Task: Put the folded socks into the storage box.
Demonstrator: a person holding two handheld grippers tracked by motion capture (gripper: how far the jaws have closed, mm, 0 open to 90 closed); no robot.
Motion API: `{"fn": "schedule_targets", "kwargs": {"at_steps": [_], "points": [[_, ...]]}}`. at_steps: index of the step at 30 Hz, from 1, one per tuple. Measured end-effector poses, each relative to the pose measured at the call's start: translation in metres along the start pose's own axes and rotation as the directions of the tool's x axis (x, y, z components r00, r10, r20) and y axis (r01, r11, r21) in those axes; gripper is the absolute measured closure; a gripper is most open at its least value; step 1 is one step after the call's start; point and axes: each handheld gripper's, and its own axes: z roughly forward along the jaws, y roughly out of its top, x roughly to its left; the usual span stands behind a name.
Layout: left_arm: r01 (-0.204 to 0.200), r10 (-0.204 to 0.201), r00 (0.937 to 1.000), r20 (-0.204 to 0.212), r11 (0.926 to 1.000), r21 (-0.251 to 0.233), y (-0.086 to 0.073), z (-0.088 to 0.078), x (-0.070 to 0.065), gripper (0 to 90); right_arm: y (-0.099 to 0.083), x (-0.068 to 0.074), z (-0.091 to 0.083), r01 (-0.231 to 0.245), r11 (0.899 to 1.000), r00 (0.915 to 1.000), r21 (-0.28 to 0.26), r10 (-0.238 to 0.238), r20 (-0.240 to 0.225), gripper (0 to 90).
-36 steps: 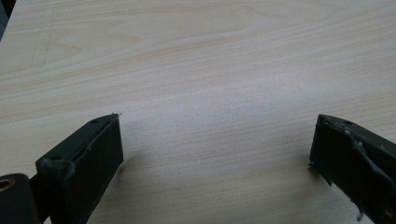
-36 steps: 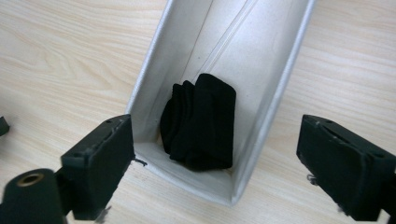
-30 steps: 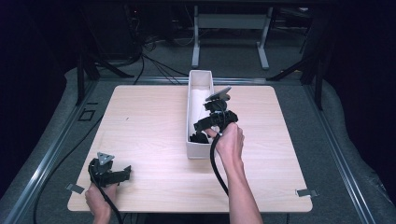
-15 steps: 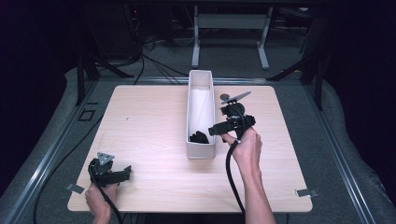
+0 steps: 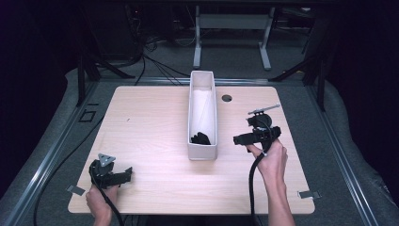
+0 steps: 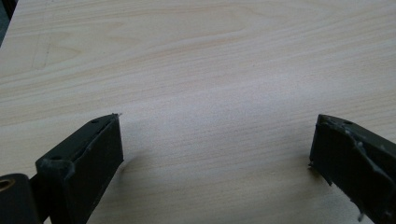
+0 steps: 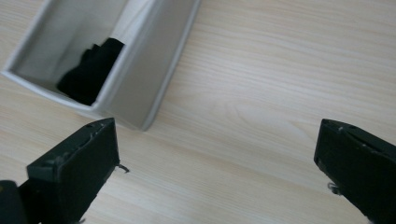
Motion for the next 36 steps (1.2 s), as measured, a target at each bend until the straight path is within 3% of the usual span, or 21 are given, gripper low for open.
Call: {"fn": "schedule_targets", "kwargs": {"at_steps": [9,21,25,30,31,32,36], "points": [[-0.004,0.004,1.0,0.003,1.0,0.001,0.0,0.0,0.0,2.5,-0.032,-0.028,0.015,-0.033,0.999,0.9988,0.003,0.033,0.037,0.0],[-0.004,0.004,1.0,0.001,1.0,0.0,0.0,0.0,0.0,2.5,-0.07,-0.05,0.045,-0.053,0.998,0.9964,-0.031,0.055,0.064,0.0],[-0.004,0.004,1.0,0.0,1.0,0.0,0.0,0.0,0.0,2.5,-0.085,-0.056,0.057,-0.053,0.998,0.9954,-0.033,0.055,0.078,0.0],[-0.004,0.004,1.0,0.001,1.0,0.0,0.0,0.0,0.0,2.4,-0.103,-0.062,0.07,-0.07,0.995,0.9932,-0.077,0.077,0.088,0.0],[-0.004,0.004,1.0,0.001,1.0,0.0,0.0,0.0,0.0,2.4,-0.105,-0.064,0.072,-0.073,0.995,0.9954,-0.073,0.077,0.056,0.0],[-0.004,0.004,1.0,0.001,1.0,0.0,0.0,0.0,0.0,2.4,-0.108,-0.063,0.075,-0.072,0.994,0.9938,-0.082,0.078,0.079,0.0],[-0.004,0.004,1.0,0.0,1.0,0.0,0.0,0.0,0.0,2.4,-0.118,-0.063,0.084,-0.049,0.993,0.9952,-0.104,0.057,0.079,0.0]]}}
